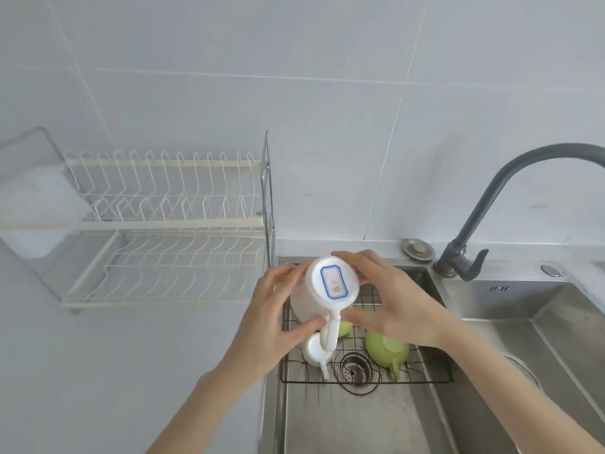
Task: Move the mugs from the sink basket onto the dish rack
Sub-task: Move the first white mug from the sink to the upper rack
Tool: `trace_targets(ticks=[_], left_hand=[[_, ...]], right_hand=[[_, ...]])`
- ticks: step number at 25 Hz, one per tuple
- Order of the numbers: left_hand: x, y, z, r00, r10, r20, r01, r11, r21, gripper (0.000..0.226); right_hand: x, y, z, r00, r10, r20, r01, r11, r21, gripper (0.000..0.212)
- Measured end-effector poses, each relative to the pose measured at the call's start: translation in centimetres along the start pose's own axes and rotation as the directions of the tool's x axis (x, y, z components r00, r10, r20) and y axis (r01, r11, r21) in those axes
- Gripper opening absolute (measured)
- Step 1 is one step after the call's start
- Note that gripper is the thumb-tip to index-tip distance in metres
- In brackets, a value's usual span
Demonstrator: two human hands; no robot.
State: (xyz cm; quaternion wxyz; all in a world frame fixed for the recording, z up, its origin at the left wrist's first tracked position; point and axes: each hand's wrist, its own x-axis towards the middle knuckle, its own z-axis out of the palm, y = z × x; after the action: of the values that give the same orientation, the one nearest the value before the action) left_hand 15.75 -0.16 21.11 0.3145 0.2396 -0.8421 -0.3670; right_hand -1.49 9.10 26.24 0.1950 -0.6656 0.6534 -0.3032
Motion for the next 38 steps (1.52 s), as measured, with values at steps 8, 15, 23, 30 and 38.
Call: trace_targets(ticks=[8, 15, 23, 30, 38], left_hand=[[2.3, -0.5, -9.7, 0.981, 0.166, -0.105, -0.163, 0.986, 0.034, 0.069], [4.0, -1.5, -15.5, 0.967, 0.177, -0.182, -0.180, 0.984, 0.003, 0.061], [8.9, -2.7, -20.3, 0.980, 0.122, -0.154, -0.107, 0.989, 0.103, 0.062], [15.3, -5.2, -21.8, 0.998, -0.051, 0.045, 0.041, 0.981, 0.188, 0.064], [17.7, -9.2, -19.7, 0.960, -0.228, 0.164, 0.203, 0.966, 0.159, 0.064]], right_hand=[[6.4, -8.2, -0.1, 0.986, -0.142, -0.090, 0.133, 0.986, -0.103, 0.068], [11.1, -12.7, 0.9, 0.979, -0.154, -0.131, 0.127, 0.973, -0.194, 0.072], [18.6, -15.4, -0.3, 0.995, -0.079, -0.056, 0.053, 0.929, -0.366, 0.069], [25.3, -13.3, -1.0, 0.990, 0.126, 0.064, -0.084, 0.887, -0.455, 0.065], [28.8, -8.8, 1.4, 0.951, 0.255, 0.175, -0.131, 0.844, -0.520, 0.071]])
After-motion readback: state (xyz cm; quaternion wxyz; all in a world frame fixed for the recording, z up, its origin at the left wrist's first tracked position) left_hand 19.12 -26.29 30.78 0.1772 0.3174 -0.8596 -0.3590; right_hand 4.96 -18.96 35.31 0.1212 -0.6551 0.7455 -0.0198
